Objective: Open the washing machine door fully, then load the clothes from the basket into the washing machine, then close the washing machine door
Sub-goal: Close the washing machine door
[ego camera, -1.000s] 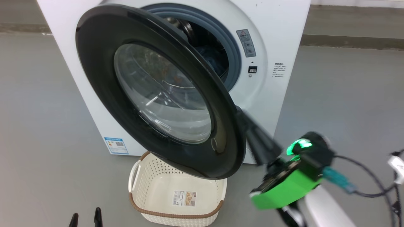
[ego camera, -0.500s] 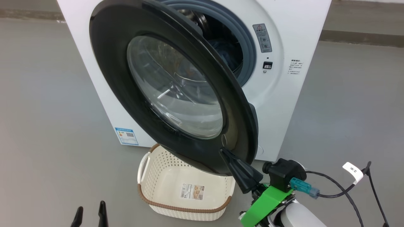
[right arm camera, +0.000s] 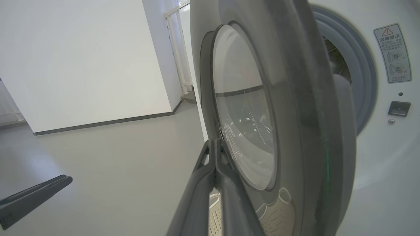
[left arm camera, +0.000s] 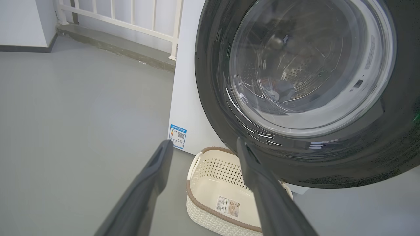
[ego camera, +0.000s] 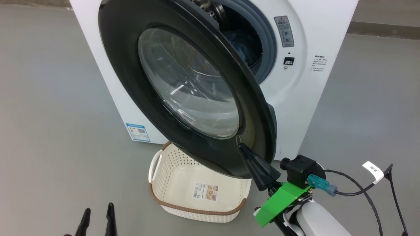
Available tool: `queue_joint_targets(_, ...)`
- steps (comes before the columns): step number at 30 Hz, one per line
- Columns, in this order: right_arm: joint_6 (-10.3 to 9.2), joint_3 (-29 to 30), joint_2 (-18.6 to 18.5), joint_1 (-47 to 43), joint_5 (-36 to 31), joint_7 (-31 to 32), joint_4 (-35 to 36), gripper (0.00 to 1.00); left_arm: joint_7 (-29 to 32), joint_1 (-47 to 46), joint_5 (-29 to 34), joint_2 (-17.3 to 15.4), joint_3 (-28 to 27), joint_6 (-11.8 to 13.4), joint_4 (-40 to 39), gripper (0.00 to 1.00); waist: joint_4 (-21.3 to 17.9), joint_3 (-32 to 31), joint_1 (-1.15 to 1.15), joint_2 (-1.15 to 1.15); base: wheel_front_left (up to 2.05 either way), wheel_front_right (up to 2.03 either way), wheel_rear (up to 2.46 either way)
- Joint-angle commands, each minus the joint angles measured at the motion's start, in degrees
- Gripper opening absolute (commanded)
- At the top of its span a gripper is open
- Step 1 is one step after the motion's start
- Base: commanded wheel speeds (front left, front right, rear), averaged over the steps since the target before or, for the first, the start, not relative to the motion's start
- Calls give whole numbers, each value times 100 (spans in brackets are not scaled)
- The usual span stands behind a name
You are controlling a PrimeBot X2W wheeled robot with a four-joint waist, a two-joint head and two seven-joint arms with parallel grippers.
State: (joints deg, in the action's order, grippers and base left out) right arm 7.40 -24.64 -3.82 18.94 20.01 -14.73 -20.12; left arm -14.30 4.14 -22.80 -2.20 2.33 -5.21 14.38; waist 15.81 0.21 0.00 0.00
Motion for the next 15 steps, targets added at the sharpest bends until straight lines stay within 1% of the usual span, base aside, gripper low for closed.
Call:
queue_joint_targets(1,9,-40,91,232,-57,-27,123,0,-70,-254,0,-68,-146,51,-150,100,26,31,0,0,0,0,0)
queue_joint_targets(10,9,124,93,365,-120,-27,134,0,-70,-378,-47,-68,-86,25,-188,100,163,327,0,0,0,0,0)
queue_joint_targets(15,9,210,93,501,-164,-27,142,0,-70,-444,-100,-68,-121,27,-221,100,147,500,0,0,0,0,0)
